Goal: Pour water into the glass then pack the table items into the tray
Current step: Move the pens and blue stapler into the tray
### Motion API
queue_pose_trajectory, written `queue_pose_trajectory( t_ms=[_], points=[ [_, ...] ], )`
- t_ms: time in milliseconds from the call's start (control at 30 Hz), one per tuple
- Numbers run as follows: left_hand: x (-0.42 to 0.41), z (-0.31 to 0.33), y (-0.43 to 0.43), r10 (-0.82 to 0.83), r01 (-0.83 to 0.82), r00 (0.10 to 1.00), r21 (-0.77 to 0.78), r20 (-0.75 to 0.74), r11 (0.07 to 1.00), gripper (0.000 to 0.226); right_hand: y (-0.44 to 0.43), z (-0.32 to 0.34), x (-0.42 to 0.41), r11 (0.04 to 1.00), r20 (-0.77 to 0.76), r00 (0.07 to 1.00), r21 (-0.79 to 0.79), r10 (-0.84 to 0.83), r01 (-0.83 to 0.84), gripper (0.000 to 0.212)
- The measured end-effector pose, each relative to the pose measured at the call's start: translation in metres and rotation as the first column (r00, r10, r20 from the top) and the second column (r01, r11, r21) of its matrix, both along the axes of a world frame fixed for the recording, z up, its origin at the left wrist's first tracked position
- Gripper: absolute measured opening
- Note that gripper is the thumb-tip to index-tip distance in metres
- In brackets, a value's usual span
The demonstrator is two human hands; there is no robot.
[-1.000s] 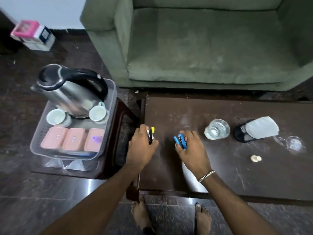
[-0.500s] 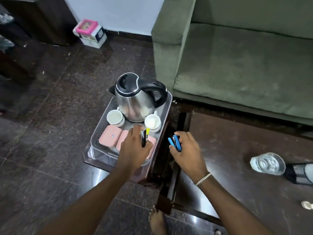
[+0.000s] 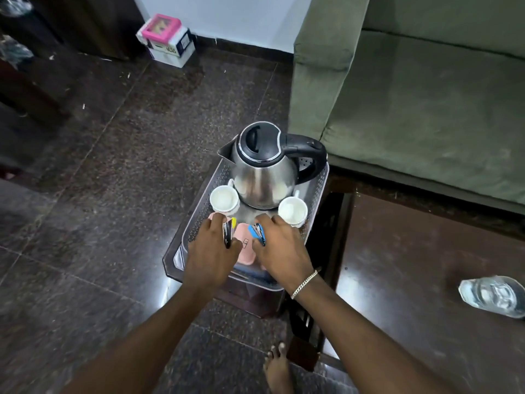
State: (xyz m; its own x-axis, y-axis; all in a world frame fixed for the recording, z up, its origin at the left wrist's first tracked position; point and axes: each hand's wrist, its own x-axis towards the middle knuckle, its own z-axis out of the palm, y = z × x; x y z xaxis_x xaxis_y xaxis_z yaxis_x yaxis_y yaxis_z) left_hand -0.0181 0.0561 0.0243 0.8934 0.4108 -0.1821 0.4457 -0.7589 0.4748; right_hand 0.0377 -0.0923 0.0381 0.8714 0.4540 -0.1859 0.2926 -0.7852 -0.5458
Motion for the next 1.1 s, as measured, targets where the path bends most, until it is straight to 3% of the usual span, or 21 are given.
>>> queue_pose_trajectory(
  t_ms=[200,400,567,667,800,900,1100],
  points=[
    [-0.003,-0.001,0.037,-0.124,0.141,0.987,0.188,-0.100,0.972,0.036,0.039,-0.015,-0.007,0.994,-0.021,0.998,-0.099,0.054,-0.056,0.030],
    [-0.005,-0.007,0.054,-0.170,0.188,0.980,0.202,-0.107,0.961,0.032,0.058,-0.024,-0.015,0.989,0.002,0.999,-0.147,0.035,-0.034,0.031],
    [-0.007,-0.002,0.049,-0.156,0.163,0.987,0.239,-0.047,0.957,0.042,0.041,-0.016,-0.019,1.000,0.090,0.996,0.005,-0.010,0.009,0.041],
    [-0.006,0.002,0.031,-0.215,0.188,0.974,0.289,0.065,0.939,0.044,0.016,-0.011,-0.017,0.984,0.172,0.978,0.154,-0.119,0.093,0.047],
    [0.003,0.005,-0.010,-0.413,0.360,0.896,0.279,0.161,0.890,0.042,-0.035,-0.013,-0.020,0.950,0.195,0.952,0.249,-0.238,0.186,0.057],
    [0.011,0.009,-0.058,-0.561,0.518,0.817,0.256,0.134,0.816,0.043,-0.087,-0.017,-0.028,0.934,0.186,0.930,0.235,-0.316,0.270,0.059],
    [0.021,0.005,-0.180,-0.653,0.649,0.750,0.075,0.107,0.757,0.046,-0.216,-0.017,-0.055,0.904,0.178,0.886,0.122,-0.427,0.411,0.057]
  ],
)
